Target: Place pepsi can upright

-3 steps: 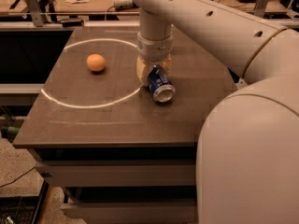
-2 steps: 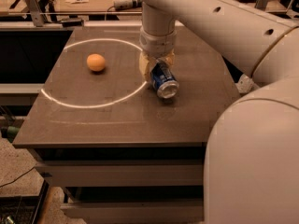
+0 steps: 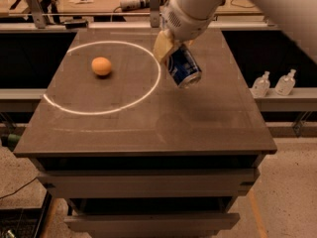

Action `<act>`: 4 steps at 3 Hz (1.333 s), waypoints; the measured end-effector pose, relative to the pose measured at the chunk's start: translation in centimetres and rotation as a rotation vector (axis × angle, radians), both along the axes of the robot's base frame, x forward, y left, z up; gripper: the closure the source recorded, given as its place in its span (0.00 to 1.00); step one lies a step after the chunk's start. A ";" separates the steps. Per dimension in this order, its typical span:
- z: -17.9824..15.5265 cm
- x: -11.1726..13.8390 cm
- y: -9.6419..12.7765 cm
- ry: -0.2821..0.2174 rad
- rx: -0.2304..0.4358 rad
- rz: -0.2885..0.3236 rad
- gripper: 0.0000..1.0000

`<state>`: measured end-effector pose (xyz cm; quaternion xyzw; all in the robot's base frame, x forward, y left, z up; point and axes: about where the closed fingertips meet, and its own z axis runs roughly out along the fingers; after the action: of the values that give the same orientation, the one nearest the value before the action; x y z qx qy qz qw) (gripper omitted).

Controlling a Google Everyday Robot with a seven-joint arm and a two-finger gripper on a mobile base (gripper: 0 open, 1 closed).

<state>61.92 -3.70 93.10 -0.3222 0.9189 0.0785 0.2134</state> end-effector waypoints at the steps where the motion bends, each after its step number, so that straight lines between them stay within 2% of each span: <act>1: 4.4 0.1 1.1 -0.157 0.239 0.114 1.00; 2: 9.1 1.0 1.1 -0.310 0.500 0.192 1.00; 3: 12.3 -0.4 -0.1 -0.405 0.628 0.319 1.00; 4: 13.2 -2.1 -1.4 -0.530 0.587 0.454 1.00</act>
Offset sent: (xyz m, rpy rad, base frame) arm -0.0357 -0.0279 0.1524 0.5458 -0.8241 0.8594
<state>59.78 -5.06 106.28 -0.4502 0.6776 0.2952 0.5010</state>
